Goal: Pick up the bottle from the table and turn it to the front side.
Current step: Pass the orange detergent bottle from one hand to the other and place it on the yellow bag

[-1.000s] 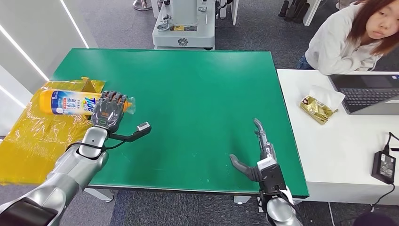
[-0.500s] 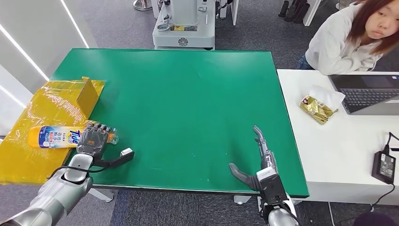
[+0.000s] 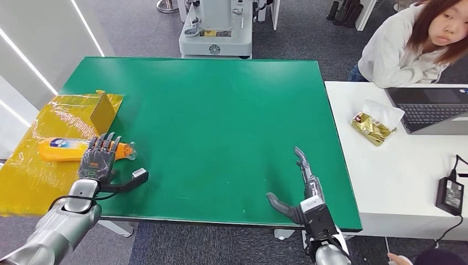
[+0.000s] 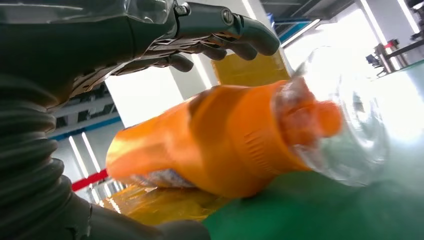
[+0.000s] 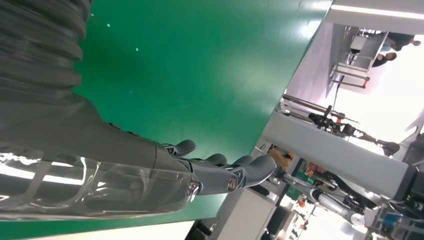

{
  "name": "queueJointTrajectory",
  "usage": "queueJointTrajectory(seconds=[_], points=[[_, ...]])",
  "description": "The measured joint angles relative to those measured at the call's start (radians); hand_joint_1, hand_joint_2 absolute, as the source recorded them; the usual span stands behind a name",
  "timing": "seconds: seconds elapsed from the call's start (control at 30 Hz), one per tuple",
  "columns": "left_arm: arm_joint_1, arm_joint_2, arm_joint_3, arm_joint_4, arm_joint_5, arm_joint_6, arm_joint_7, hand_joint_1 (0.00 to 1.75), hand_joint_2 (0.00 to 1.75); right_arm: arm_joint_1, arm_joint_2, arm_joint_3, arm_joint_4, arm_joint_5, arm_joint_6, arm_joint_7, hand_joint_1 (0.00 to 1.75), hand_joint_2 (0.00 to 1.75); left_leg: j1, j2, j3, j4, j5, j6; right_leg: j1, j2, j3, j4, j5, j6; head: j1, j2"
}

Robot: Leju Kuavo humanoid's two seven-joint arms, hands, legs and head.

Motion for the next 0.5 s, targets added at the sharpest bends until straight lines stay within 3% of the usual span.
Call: queueJointTrajectory(seconds=[0.27,0.5], points=[[0.027,-0.042,0.109,0.0,0.1,0.065,-0.09,0.0,1.75,-0.015,0.0,0.0,0.009,-0.001,0.003,0.007,0.0,1.75,0.0,-0.001,0.0,0.0,0.0,0.0,0.0,-0.001,0.0,-0.001,0.0,0.0,0.0,0.0],[0.04,-0.14,0.21,-0.011,0.209,0.093,-0.287,0.0,1.75,-0.021,0.0,-0.002,0.018,-0.005,-0.01,0.006,0.0,1.75,0.0,-0.001,-0.001,0.001,0.0,0.0,0.0,-0.001,0.0,-0.002,0.0,0.0,0.0,0.0]])
